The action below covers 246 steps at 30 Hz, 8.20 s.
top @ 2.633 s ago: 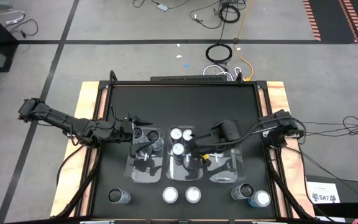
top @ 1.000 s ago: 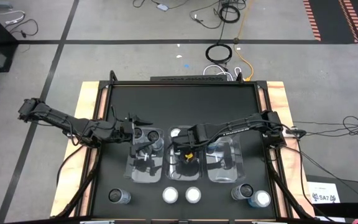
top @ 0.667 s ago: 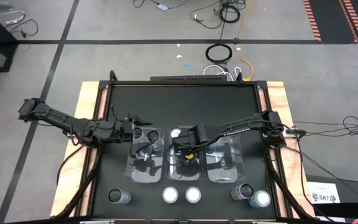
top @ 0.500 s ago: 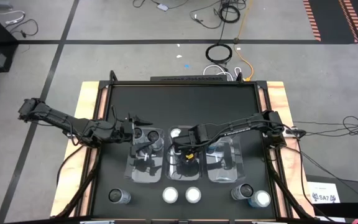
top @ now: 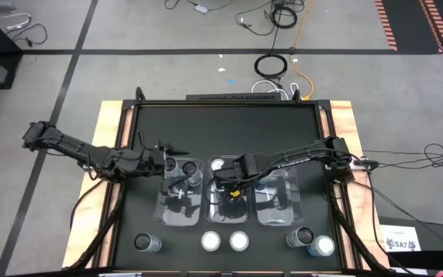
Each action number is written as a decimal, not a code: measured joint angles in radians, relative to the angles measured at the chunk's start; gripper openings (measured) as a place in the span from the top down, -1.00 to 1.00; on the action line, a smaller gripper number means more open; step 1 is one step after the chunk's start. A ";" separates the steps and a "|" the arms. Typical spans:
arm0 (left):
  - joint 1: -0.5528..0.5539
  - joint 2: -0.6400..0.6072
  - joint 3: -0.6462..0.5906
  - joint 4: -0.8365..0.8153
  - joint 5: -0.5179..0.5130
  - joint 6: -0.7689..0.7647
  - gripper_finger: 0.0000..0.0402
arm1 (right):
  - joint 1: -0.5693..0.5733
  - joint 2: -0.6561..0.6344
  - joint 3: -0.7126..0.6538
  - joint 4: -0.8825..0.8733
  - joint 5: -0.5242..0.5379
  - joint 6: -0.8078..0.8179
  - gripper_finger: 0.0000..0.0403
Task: Sort soda cans
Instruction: Put the blue soda can into the middle transparent bin, then put the middle white and blue soda can into the right transparent bin
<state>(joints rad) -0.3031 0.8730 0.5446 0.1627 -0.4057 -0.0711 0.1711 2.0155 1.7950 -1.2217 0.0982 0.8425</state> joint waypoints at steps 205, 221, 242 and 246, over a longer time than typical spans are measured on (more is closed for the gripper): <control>0.000 0.000 0.000 0.011 0.028 -0.023 -0.98 | 0.424 -0.428 -0.292 -0.183 0.209 0.839 -0.45; 0.000 0.000 0.000 0.011 0.034 -0.055 -0.98 | 0.237 -0.721 -0.717 -0.014 0.213 0.666 -0.45; 0.000 0.000 0.000 0.011 0.034 -0.055 -0.98 | 0.026 -0.712 -0.890 0.220 0.157 0.394 -0.61; 0.000 0.000 0.000 0.011 0.034 -0.055 -0.98 | 0.026 -0.712 -0.890 0.222 0.168 0.405 -0.73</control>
<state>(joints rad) -0.3035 0.8734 0.5442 0.1738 -0.3714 -0.1257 0.1974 1.3031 0.9051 -0.9994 0.2662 1.2476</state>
